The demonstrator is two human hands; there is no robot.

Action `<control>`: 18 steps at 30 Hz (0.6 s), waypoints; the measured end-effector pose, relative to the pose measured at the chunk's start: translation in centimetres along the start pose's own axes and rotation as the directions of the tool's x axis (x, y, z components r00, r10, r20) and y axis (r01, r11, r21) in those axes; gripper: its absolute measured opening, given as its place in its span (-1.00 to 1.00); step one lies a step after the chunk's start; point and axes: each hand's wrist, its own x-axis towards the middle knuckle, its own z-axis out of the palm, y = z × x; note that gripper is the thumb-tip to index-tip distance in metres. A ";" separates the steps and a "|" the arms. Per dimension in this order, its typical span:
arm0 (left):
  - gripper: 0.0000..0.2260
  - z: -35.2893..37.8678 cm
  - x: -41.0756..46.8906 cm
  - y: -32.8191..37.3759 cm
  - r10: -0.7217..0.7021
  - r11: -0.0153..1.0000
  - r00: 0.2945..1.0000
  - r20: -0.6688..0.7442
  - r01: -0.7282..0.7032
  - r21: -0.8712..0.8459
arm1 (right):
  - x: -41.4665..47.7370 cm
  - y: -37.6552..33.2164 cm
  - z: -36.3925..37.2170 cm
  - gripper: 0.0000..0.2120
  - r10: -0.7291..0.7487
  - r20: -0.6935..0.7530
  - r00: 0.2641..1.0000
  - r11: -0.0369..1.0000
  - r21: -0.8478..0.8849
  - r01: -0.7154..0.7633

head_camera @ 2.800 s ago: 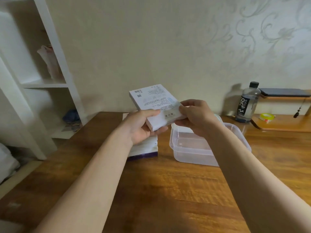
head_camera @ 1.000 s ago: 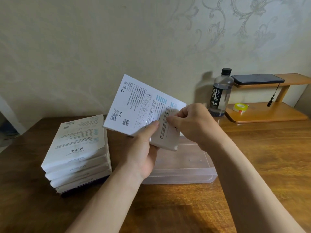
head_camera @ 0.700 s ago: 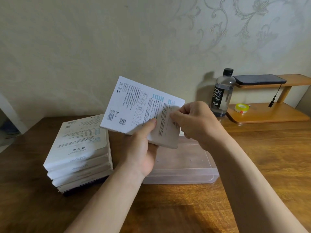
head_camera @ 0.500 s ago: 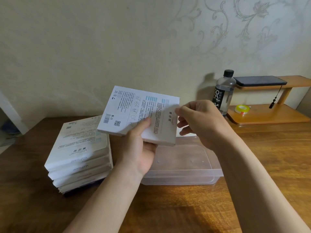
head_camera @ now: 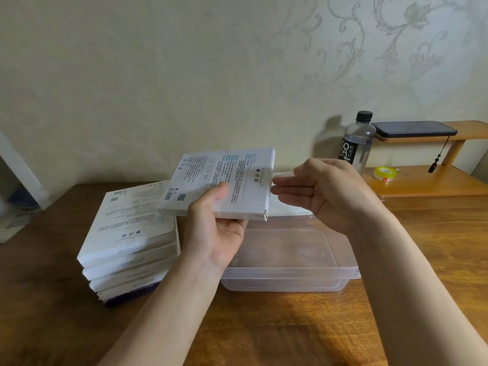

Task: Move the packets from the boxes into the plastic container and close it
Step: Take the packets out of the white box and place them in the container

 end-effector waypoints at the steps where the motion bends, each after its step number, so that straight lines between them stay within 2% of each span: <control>1: -0.70 0.0 0.0 0.0 -0.003 1.000 1.000 -0.001 0.003 -0.006 | 0.0 0.0 0.0 -0.87 0.013 0.004 1.000 1.000 0.012 -0.013; 6: -0.62 0.0 -0.1 0.3 0.013 1.000 1.000 -0.001 -0.013 -0.010 | 0.3 -0.2 -0.7 -0.76 0.137 0.000 0.991 0.989 0.065 -0.136; 9: -0.63 0.2 -0.2 0.4 0.041 0.998 0.999 0.009 -0.042 0.042 | -0.1 -0.5 -0.6 -0.79 0.092 -0.081 0.993 0.986 -0.133 -0.102; 11: -0.66 0.3 -0.2 0.3 0.075 0.993 0.997 0.009 -0.075 0.088 | -0.6 -0.5 0.0 -0.82 0.090 -0.038 0.995 0.951 -0.292 -0.097; 13: -0.69 0.4 -0.3 0.1 0.097 0.990 0.995 0.015 -0.098 0.101 | -1.1 -0.3 0.5 -0.74 0.135 0.049 0.990 0.923 -0.369 -0.107; 15: -0.69 0.5 -0.4 0.0 0.097 0.990 0.995 0.032 -0.099 0.101 | -1.1 0.0 0.6 -0.62 0.140 0.093 0.986 0.925 -0.368 -0.097; 18: -0.68 0.5 -0.5 -0.1 0.084 0.992 0.995 0.052 -0.089 0.095 | -0.8 0.2 0.6 -0.62 0.122 0.116 0.986 0.950 -0.301 -0.082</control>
